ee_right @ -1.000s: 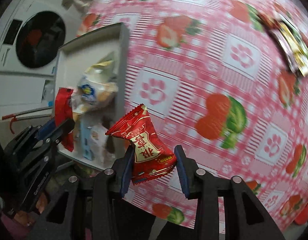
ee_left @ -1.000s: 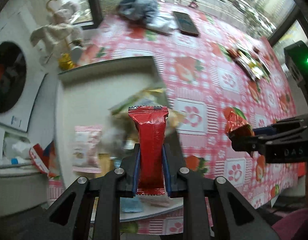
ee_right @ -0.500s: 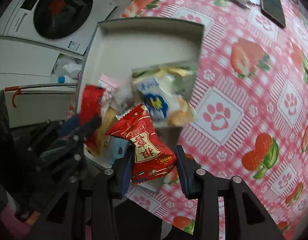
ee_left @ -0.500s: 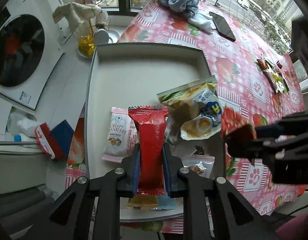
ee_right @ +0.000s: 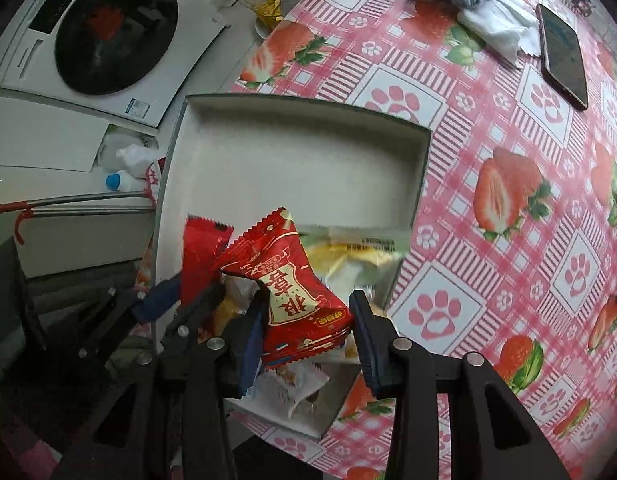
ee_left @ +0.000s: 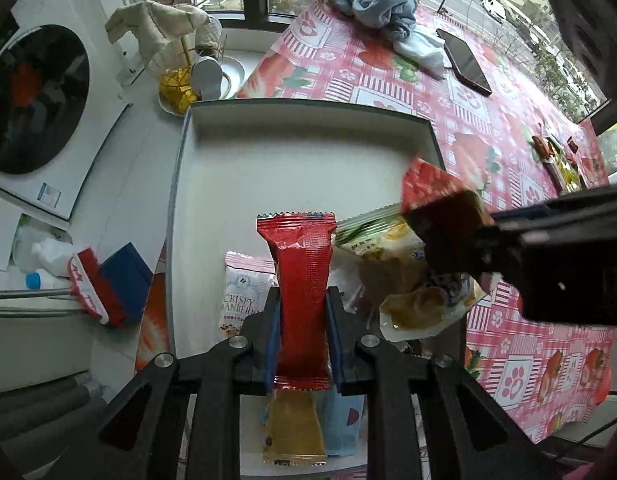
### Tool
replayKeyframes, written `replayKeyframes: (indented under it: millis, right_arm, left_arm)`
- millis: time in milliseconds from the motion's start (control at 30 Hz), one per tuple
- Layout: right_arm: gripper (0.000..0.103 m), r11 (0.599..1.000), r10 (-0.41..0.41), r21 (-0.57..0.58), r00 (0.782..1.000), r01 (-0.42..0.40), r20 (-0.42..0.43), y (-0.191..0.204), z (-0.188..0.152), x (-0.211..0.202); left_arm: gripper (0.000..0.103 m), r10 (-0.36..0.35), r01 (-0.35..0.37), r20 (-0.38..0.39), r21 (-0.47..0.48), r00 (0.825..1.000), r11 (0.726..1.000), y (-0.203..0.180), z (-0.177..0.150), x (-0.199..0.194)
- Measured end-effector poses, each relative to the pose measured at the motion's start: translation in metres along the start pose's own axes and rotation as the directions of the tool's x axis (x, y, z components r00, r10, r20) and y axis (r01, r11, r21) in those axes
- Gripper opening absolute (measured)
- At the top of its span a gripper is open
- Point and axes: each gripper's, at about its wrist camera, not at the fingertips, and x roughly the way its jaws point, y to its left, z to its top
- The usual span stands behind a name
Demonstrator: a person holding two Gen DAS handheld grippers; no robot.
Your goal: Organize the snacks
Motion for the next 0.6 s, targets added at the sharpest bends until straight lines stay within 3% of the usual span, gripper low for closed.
replayKeyframes:
  millis: [33, 67, 100, 133, 167, 267, 367, 400, 467, 600]
  right_arm:
    - [0.048, 1.000, -0.004, 0.000, 1.000, 0.004, -0.005, 0.001, 0.002, 0.002]
    - [0.058, 1.000, -0.005, 0.001, 1.000, 0.005, -0.011, 0.001, 0.002, 0.002]
    - [0.078, 1.000, -0.004, 0.002, 1.000, 0.004, -0.014, 0.001, 0.002, 0.003]
    - [0.087, 1.000, -0.004, 0.004, 1.000, 0.004, -0.011, -0.002, -0.001, -0.002]
    - [0.092, 1.000, -0.009, -0.001, 1.000, 0.009, -0.005, 0.001, -0.001, -0.002]
    - [0.092, 0.999, -0.041, -0.012, 0.999, 0.041, -0.003, 0.000, -0.008, -0.006]
    - [0.092, 0.999, -0.054, 0.007, 0.999, 0.054, -0.009, -0.004, -0.015, -0.008]
    - [0.102, 0.998, -0.058, 0.016, 0.998, 0.058, -0.009, -0.006, -0.018, -0.010]
    - [0.103, 0.996, -0.076, 0.036, 0.997, 0.076, -0.011, -0.011, -0.025, -0.011]
    - [0.103, 0.995, -0.061, 0.075, 0.998, 0.062, -0.017, -0.021, -0.040, -0.013]
  left_arm:
    - [0.036, 0.000, 0.000, -0.002, 0.008, 1.000, 1.000, -0.002, 0.000, 0.000]
    - [0.058, 0.003, -0.003, 0.001, 0.014, 1.000, 1.000, -0.003, -0.001, -0.001]
    - [0.080, 0.008, -0.009, 0.016, 0.019, 1.000, 1.000, -0.004, -0.003, -0.004]
    - [0.085, 0.011, -0.012, 0.036, 0.023, 0.999, 1.000, -0.005, -0.004, -0.008]
    - [0.085, 0.007, -0.009, 0.050, 0.030, 0.999, 1.000, -0.007, -0.005, -0.010]
    - [0.087, -0.010, 0.009, 0.020, 0.047, 1.000, 0.999, -0.011, -0.008, -0.010]
    - [0.087, 0.019, -0.019, -0.003, 0.072, 1.000, 0.997, -0.018, -0.013, -0.008]
    - [0.088, 0.021, -0.021, 0.000, 0.071, 1.000, 0.997, -0.020, -0.015, -0.008]
    - [0.089, 0.023, -0.024, 0.012, 0.059, 1.000, 0.998, -0.021, -0.018, -0.011]
    - [0.089, 0.097, -0.099, 0.042, 0.046, 0.994, 0.994, -0.025, -0.023, -0.017]
